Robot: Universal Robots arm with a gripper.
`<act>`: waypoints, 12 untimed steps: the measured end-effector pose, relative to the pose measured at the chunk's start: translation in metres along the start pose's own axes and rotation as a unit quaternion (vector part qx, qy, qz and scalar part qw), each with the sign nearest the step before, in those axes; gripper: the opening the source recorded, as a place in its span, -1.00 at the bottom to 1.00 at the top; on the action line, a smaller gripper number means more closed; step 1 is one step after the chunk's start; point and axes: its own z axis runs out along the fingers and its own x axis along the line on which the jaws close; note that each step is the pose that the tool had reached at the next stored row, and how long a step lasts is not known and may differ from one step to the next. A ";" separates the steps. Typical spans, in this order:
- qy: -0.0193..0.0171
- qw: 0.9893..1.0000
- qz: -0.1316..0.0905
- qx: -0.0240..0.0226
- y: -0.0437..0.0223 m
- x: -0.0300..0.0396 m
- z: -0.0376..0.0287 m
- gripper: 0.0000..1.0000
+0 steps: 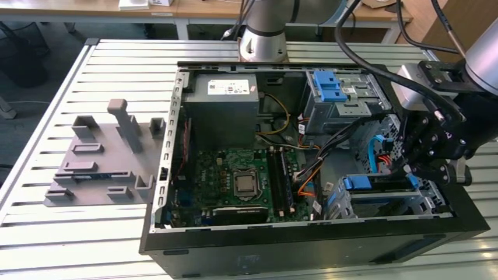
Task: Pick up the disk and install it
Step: 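Insert the second disk wire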
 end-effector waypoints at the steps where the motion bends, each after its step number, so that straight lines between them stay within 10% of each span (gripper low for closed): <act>1: 0.000 1.000 0.000 0.000 0.0024 0.0002 0.0002 -0.79; 7: 0.000 1.000 0.000 0.002 0.0094 0.0009 -0.0003 -0.79; 12: -0.001 1.000 0.000 0.002 0.0100 0.0003 -0.0147 -0.79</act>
